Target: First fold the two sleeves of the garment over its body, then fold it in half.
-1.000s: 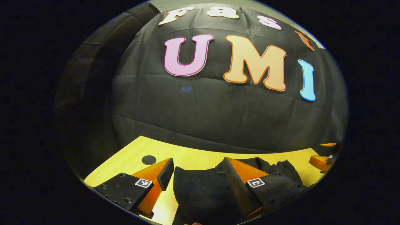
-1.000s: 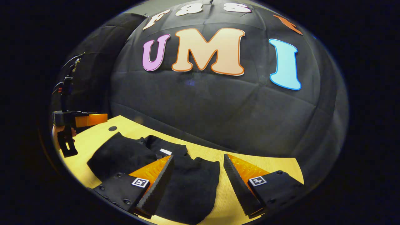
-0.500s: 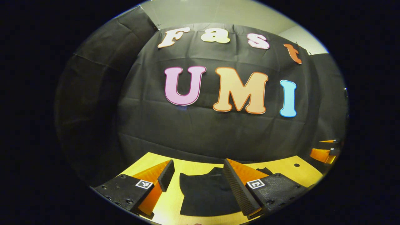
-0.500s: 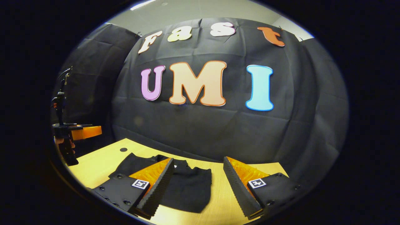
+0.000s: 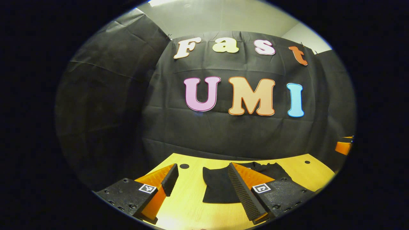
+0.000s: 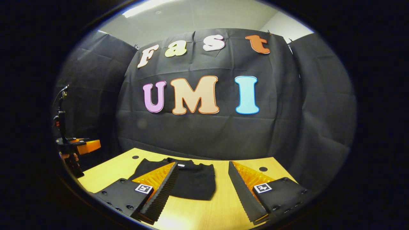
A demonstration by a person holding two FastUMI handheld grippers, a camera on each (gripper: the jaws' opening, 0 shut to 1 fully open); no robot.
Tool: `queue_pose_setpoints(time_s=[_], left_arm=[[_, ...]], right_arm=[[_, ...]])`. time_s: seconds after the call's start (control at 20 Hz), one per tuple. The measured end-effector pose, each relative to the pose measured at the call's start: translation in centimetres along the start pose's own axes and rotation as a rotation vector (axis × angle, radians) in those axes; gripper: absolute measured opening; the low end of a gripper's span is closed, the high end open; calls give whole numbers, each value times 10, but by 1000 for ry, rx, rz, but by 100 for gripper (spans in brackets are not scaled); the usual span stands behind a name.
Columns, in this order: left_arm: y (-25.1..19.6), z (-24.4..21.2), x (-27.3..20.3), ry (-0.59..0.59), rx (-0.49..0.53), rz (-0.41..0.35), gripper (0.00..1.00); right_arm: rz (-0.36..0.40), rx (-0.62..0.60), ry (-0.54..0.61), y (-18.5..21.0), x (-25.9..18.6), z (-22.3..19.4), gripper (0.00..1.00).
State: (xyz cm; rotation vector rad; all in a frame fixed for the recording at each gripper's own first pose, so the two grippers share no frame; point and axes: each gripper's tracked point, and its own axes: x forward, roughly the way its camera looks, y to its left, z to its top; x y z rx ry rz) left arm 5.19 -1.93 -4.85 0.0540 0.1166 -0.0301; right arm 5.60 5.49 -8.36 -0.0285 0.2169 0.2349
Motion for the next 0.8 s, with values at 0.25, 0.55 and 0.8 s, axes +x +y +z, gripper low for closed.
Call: queue_pose_setpoints(time_s=[0.25,0.55,0.8], left_arm=[[-10,-19,-37,62,-15,-28,93],[-10,-16,-52,59,-30,-29,93],[-14,-15,-55,55,-16,-57,93]], right_arm=[[0,77,-9,15,-39,-11,99],[-8,154,-29,21,-61,-13,96],[-45,175,-49,11,-75,-6,95]])
